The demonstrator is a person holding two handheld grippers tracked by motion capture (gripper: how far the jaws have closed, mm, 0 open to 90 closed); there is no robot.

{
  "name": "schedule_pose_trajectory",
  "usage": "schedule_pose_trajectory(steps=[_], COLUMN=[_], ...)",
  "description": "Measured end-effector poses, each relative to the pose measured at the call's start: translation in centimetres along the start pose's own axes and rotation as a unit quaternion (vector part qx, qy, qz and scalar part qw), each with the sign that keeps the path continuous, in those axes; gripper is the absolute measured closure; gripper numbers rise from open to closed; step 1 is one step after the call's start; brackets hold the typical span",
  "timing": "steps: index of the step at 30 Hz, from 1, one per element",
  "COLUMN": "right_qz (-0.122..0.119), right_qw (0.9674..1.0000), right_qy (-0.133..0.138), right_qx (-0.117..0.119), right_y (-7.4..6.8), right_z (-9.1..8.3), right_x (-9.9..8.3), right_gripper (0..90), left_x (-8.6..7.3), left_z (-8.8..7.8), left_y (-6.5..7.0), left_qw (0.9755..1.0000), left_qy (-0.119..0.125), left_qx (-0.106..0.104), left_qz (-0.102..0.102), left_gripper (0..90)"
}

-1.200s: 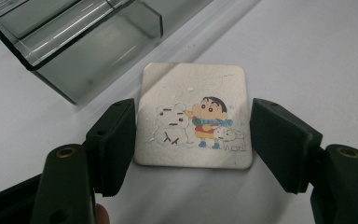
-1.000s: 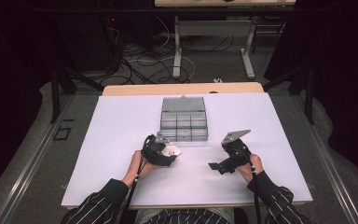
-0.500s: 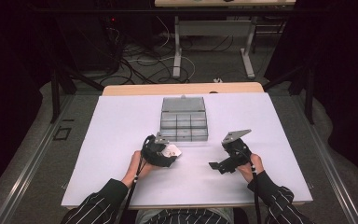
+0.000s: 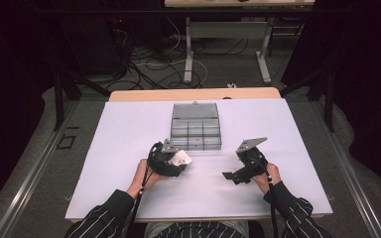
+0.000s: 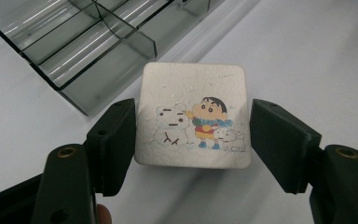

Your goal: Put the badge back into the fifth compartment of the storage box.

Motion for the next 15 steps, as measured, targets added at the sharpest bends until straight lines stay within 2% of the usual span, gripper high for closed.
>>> schedule_pose_trajectory(steps=[1, 2, 6, 15], right_qz=[-0.006, -0.003, 0.001, 0.001], right_qw=[1.0, 1.0, 1.0, 1.0], right_qy=[0.001, -0.006, -0.007, -0.002], right_qx=[0.001, 0.001, -0.001, -0.002], right_y=[0.06, 0.0, -0.01, 0.03], right_z=[0.02, -0.11, -0.09, 0.03], right_x=[0.04, 0.04, 0.01, 0.03], right_gripper=[1.2, 1.2, 1.3, 1.3], left_x=[0.03, 0.05, 0.16, 0.49], left_z=[-0.09, -0.17, -0.47, -1.05], left_y=[0.02, 0.0, -0.03, -0.41], left_qw=[1.0, 1.0, 1.0, 0.9998], left_qy=[0.001, 0.003, 0.005, 0.014], left_qx=[-0.001, -0.001, 0.002, 0.011], left_qz=[-0.001, 0.001, 0.004, 0.011], left_gripper=[33.7, 33.7, 33.7, 33.7])
Point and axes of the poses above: each handheld gripper's, and its own axes: z roughly forward along the jaws, x roughly out of its top, y roughly to its right, the point moved 3 cm from there along z, roughly forward along the jaws, and after that the axes turned 6 degrees about z, right-handed, at the moved point
